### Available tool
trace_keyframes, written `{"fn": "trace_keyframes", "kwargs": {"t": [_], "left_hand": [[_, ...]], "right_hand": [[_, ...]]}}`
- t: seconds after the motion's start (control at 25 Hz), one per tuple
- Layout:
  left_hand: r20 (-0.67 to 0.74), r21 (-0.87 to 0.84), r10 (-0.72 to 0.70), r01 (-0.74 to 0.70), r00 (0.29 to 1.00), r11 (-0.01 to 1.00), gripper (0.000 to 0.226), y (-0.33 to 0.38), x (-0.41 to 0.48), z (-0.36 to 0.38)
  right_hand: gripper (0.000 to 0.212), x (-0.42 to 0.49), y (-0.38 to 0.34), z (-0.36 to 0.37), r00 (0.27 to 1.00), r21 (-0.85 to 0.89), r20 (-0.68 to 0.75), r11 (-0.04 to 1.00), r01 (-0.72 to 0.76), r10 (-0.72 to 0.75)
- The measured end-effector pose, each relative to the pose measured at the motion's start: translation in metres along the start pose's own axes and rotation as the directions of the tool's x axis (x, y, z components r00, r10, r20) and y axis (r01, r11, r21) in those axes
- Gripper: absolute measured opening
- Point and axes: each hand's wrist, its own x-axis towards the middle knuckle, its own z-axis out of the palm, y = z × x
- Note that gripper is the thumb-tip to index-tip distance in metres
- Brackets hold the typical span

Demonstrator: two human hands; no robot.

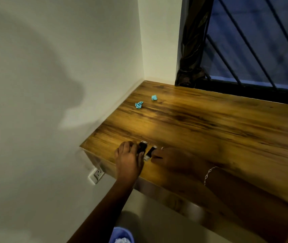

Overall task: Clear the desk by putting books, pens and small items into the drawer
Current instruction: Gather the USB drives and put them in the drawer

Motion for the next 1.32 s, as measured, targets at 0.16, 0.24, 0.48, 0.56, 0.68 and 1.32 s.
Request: {"fn": "trace_keyframes", "kwargs": {"t": [0.16, 0.24, 0.48, 0.56, 0.68, 1.32], "left_hand": [[0.012, -0.083, 0.061, -0.060, 0.998, 0.995, 0.022, -0.009, 0.003, 0.009], [-0.010, -0.134, 0.096, -0.096, 0.995, 0.986, 0.023, -0.009, 0.004, 0.010], [-0.091, -0.460, 0.103, -0.133, 0.991, 0.878, 0.034, 0.013, -0.005, 0.001], [-0.088, -0.641, 0.051, -0.096, 0.995, 0.761, 0.033, 0.034, -0.021, -0.010], [-0.005, -0.837, 0.002, -0.005, 1.000, 0.547, 0.029, 0.053, -0.050, -0.019], [0.945, -0.290, -0.265, 0.869, 0.193, -0.400, 0.064, -0.043, -0.087, 0.103]], "right_hand": [[0.043, 0.005, -0.004, 0.005, 0.998, -0.016, -0.055, 0.999, 0.031, -0.032], [0.042, 0.001, -0.009, 0.005, 0.992, -0.029, -0.119, 0.999, 0.024, -0.027], [0.038, -0.033, -0.027, 0.028, 0.714, 0.217, -0.658, 0.968, -0.123, 0.238], [0.031, -0.044, -0.043, 0.035, 0.539, 0.497, -0.718, 0.867, -0.047, 0.441], [0.022, -0.060, -0.074, 0.050, 0.442, 0.684, -0.681, 0.723, 0.098, 0.584], [0.024, -0.109, -0.044, 0.213, 0.246, 0.663, 0.588, -0.633, 0.400, 0.771]]}}
